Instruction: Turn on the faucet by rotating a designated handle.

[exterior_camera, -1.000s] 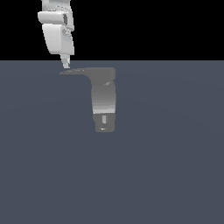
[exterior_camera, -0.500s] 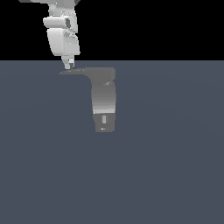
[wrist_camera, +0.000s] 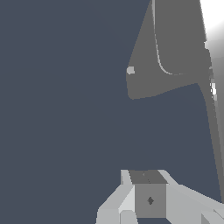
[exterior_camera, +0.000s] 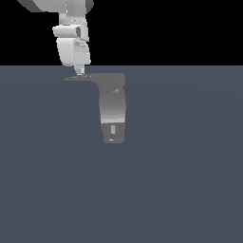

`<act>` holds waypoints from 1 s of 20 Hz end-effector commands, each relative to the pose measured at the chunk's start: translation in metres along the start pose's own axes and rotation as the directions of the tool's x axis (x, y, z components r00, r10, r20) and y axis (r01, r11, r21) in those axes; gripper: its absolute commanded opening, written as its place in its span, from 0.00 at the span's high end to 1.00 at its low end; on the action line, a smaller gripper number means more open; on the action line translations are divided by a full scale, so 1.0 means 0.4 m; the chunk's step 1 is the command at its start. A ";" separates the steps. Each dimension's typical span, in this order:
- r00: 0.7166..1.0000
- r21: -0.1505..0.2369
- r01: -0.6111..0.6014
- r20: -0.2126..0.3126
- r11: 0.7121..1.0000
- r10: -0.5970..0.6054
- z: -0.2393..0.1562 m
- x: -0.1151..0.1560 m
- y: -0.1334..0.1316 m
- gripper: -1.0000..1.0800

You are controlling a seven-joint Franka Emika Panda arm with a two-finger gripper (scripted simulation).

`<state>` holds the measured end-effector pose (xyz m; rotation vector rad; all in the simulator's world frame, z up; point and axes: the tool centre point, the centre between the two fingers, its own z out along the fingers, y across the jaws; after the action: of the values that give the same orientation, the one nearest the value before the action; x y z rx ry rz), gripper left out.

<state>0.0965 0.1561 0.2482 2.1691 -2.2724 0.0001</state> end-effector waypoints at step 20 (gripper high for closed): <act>1.000 0.000 0.001 0.000 1.000 -0.001 0.000 -0.006 0.121 1.00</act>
<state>0.0543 0.1612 0.2483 2.1733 -2.2743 0.0017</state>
